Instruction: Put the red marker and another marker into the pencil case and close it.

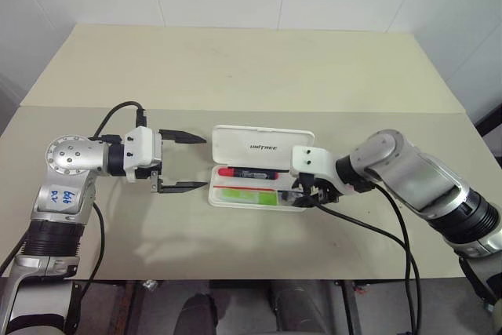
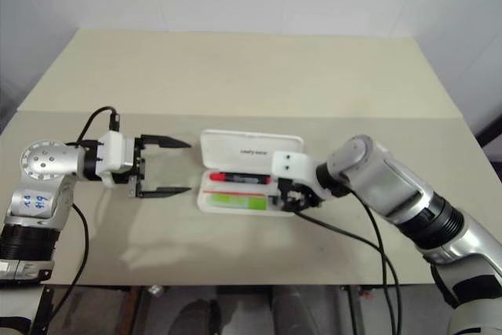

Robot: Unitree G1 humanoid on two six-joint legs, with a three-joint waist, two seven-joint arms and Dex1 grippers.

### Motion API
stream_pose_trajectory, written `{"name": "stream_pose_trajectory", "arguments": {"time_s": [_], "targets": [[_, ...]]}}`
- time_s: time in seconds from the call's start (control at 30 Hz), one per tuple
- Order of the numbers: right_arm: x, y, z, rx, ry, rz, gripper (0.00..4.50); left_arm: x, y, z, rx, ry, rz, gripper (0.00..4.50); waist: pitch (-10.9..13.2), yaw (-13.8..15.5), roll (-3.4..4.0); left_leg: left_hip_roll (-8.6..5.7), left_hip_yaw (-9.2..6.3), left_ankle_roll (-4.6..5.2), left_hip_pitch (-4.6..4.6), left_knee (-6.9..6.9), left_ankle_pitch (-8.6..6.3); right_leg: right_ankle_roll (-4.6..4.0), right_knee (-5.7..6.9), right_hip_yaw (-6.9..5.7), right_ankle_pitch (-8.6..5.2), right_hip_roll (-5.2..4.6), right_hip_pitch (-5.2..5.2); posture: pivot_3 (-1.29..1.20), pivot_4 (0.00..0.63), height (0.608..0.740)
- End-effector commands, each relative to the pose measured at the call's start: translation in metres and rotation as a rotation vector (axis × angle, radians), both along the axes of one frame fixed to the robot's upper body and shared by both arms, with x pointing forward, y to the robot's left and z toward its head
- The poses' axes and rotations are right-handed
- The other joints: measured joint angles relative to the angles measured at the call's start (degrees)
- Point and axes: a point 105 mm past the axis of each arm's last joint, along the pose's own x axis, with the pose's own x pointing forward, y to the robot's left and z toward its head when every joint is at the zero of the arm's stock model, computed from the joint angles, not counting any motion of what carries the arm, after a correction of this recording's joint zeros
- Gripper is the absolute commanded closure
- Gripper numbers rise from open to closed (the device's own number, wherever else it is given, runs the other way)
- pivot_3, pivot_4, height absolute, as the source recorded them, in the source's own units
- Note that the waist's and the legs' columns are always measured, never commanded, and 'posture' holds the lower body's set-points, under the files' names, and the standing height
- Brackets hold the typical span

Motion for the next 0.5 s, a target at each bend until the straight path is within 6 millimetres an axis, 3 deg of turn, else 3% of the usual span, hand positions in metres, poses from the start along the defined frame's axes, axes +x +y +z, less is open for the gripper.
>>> {"name": "stream_pose_trajectory", "arguments": {"time_s": [0.03,0.13,0.33,0.43,0.5], "targets": [[0.004,0.005,0.020,0.061,-0.041,0.004,1.02,-0.002,0.003,0.012,-0.006,-0.051,0.007,0.00,0.0,0.0,0.00,0.00,0.00,0.00,0.00,0.01,0.00,0.00,0.01,0.00,0.00,0.00,0.00,0.00,0.150,0.740],[0.002,0.010,0.029,0.115,-0.029,0.033,0.02,-0.001,0.003,0.013,-0.005,-0.052,0.007,0.00,0.0,0.1,0.01,0.00,0.00,0.00,-0.01,0.01,0.00,0.00,0.01,0.00,0.00,0.00,0.00,0.00,0.150,0.740],[-0.017,0.014,0.049,0.300,0.008,0.201,0.02,0.000,0.005,0.015,-0.001,-0.059,0.011,0.00,0.0,0.2,0.00,0.00,-0.03,0.01,-0.04,-0.02,-0.01,0.00,-0.04,-0.03,-0.01,0.00,0.00,0.00,0.150,0.740],[-0.018,0.012,0.065,0.463,-0.091,0.253,0.02,0.001,0.008,0.017,0.002,-0.062,0.019,0.00,0.0,0.2,0.00,0.00,-0.03,0.01,-0.05,-0.01,-0.01,0.02,-0.04,-0.02,0.00,0.00,0.02,0.00,0.150,0.740],[-0.030,0.009,0.078,0.588,-0.153,0.339,0.02,0.001,0.009,0.020,-0.018,-0.051,0.020,0.00,0.0,0.2,0.00,0.00,-0.04,0.01,-0.06,-0.01,-0.01,0.03,-0.06,-0.04,0.01,0.00,0.03,0.00,0.150,0.740]]}}
